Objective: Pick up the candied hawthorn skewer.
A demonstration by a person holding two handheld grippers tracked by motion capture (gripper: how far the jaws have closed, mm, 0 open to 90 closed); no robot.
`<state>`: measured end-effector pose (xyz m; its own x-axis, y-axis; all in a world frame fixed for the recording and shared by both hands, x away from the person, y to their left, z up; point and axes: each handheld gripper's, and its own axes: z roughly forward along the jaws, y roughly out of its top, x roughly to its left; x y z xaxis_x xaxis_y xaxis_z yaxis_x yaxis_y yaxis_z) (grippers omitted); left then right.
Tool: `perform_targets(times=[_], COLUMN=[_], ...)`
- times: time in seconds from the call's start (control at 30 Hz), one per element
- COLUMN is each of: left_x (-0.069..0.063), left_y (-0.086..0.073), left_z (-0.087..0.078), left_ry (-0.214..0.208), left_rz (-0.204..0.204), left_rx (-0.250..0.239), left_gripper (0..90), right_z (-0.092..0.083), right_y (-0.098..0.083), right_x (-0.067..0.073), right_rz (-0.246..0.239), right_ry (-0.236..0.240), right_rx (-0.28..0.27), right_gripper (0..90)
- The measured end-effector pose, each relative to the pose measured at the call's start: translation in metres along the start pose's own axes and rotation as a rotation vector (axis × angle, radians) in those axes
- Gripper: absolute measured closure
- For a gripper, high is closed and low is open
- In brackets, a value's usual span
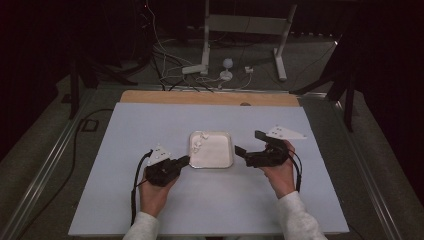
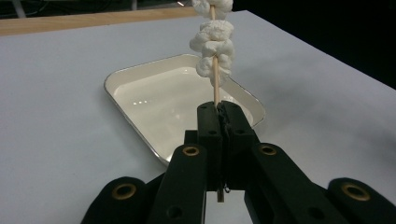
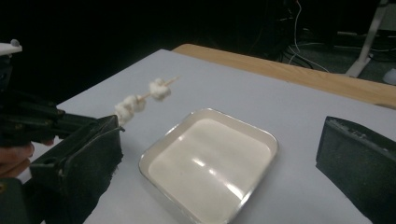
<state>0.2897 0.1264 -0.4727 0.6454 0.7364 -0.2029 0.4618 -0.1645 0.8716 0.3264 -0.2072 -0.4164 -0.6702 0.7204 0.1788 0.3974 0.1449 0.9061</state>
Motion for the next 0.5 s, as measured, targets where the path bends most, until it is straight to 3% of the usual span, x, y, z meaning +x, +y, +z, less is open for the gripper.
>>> perform_targets(times=[0.5], left_x=[-0.002], left_y=[0.001], left_z=[-0.002], left_ry=[-0.004], left_rz=[0.002], left_rx=[-0.025], left_gripper=[89.2], right_z=[0.039], right_y=[0.019], right_x=[0.023], right_rz=[-0.018], right_ry=[0.067], right_rx=[0.035], right_gripper=[0.2])
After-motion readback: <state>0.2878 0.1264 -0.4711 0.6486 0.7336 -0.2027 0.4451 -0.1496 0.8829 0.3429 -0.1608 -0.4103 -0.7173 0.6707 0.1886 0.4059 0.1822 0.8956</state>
